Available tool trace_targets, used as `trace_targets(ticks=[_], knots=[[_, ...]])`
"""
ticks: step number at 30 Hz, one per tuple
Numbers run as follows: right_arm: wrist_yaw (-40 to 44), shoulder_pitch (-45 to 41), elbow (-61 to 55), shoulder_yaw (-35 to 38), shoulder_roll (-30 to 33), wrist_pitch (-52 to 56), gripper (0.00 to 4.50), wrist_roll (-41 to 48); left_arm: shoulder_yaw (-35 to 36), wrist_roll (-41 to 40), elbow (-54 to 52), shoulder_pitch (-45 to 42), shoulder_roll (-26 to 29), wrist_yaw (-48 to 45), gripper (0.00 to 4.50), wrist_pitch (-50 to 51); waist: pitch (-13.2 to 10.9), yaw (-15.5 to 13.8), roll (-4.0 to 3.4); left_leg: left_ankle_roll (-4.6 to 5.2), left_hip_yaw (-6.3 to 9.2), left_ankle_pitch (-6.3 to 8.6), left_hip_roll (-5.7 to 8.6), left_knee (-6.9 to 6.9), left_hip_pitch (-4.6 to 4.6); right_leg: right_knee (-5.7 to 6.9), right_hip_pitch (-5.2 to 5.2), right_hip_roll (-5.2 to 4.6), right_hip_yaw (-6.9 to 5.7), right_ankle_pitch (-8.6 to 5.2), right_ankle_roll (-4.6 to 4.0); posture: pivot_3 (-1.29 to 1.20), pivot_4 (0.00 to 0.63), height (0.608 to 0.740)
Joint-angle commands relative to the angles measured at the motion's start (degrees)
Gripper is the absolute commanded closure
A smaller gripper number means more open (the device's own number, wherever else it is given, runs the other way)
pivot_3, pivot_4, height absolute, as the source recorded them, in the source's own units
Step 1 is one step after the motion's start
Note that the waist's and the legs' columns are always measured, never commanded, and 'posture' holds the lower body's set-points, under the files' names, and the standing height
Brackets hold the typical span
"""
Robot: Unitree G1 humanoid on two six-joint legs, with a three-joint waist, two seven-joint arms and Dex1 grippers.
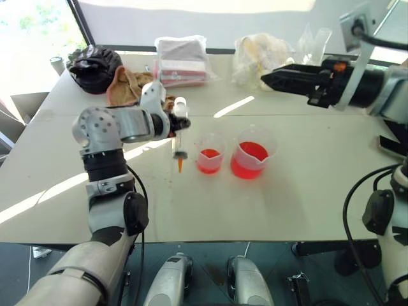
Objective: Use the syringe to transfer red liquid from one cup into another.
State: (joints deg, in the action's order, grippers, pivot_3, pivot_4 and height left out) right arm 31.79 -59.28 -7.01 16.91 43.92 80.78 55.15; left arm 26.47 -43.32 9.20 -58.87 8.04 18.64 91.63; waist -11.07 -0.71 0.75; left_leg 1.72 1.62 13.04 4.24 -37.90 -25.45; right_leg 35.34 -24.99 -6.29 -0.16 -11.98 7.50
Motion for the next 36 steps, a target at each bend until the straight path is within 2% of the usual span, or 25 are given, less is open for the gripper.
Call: trace_targets(ticks=[1, 6, 7, 13, 16, 22, 25, 29, 31, 36], knots=[[0.43, -0.32, -2.16, 1.44, 1.11, -0.01, 1.42, 1.44, 0.06, -0.59, -2.86, 2.29, -0.15, 2.43, 3.02, 0.87, 0.00, 0.10, 0.00, -0.02, 0.00, -0.01, -0.01, 0.01, 0.00, 0.02, -0.02, 0.00, 0.01, 0.00, 0.00, 0.00, 0.150, 0.740], [0.61, 0.60, -2.83, 1.21, 1.36, 0.00, 1.42, 1.56, -1.75, -3.66, -3.97, 6.42, 0.01, 6.38, 3.02, 0.87, 0.00, -0.05, 0.00, -0.33, 0.01, -0.05, -0.02, 0.09, -0.02, 0.11, -0.14, -0.03, 0.04, 0.01, -0.02, 0.00, 0.150, 0.740], [0.78, 0.71, -2.93, 0.98, 1.50, -0.05, 1.40, 1.50, -2.09, -4.25, -4.33, 7.10, 0.24, 6.81, 2.05, 0.87, 0.00, -0.08, 0.00, -0.35, 0.01, -0.04, -0.02, 0.09, -0.02, 0.11, -0.13, -0.06, 0.04, 0.01, -0.03, 0.00, 0.150, 0.740], [3.01, 1.93, -4.20, -0.75, 3.18, -0.38, 1.40, 1.60, -0.22, -9.35, -7.15, 8.83, 1.45, 9.61, 0.02, 0.87, 0.00, -0.08, 0.01, -0.38, 0.01, -0.02, 0.00, 0.10, -0.03, 0.06, -0.13, -0.17, 0.04, 0.01, -0.03, 0.00, 0.150, 0.740], [4.83, 2.95, -4.97, -2.44, 4.46, -1.54, 1.40, 0.82, 0.39, -8.93, -9.70, 7.59, 3.12, 7.68, 0.02, 0.87, 0.00, 0.04, 0.01, -0.38, 0.01, -0.02, -0.01, 0.12, -0.02, 0.06, -0.13, -0.16, 0.04, 0.00, -0.03, 0.00, 0.150, 0.740], [11.71, 6.63, -6.35, -7.31, 9.79, -6.44, 1.40, -2.21, -0.68, -8.09, -14.73, 2.62, 8.99, -3.56, 0.02, -3.51, 0.00, -0.11, 0.01, -0.45, -0.01, -0.07, 0.01, 0.15, -0.04, 0.05, -0.15, -0.09, 0.03, 0.00, -0.05, 0.00, 0.150, 0.740], [19.26, 10.76, -8.31, -12.66, 16.24, -12.25, 1.40, -6.77, -2.66, -10.05, -18.19, 1.97, 19.01, -15.43, 0.02, -5.95, 0.00, 0.04, 0.02, -0.45, -0.02, -0.08, 0.03, 0.16, -0.04, -0.03, -0.12, -0.10, 0.02, 0.00, -0.05, 0.00, 0.150, 0.740], [26.85, 14.74, -10.01, -18.40, 21.87, -20.35, 1.40, -12.71, -3.10, -16.57, -24.59, 9.11, 30.44, -30.74, 0.02, -3.97, 0.02, 0.51, -0.03, -0.44, -0.20, -0.18, 0.03, 0.44, 0.07, -0.06, -0.24, -0.15, 0.06, -0.01, -0.05, 0.00, 0.150, 0.740], [28.71, 14.66, -10.70, -19.65, 21.86, -21.48, 1.40, -13.29, -4.14, -17.26, -27.91, 14.49, 35.90, -37.43, 0.02, -6.12, 0.03, 1.13, -0.04, -0.44, -0.24, -0.19, -0.01, 0.64, 0.10, -0.10, -0.31, -0.18, 0.09, -0.02, -0.06, 0.00, 0.150, 0.740], [30.78, 13.90, -11.11, -22.06, 21.02, -23.44, 1.40, -15.89, -1.65, -17.32, -32.40, 27.79, 45.51, -50.65, 0.02, -12.35, 0.02, 1.40, -0.03, -0.44, -0.20, -0.22, -0.11, 0.69, 0.09, -0.07, -0.35, -0.23, 0.09, -0.12, -0.29, 0.00, 0.150, 0.740]])
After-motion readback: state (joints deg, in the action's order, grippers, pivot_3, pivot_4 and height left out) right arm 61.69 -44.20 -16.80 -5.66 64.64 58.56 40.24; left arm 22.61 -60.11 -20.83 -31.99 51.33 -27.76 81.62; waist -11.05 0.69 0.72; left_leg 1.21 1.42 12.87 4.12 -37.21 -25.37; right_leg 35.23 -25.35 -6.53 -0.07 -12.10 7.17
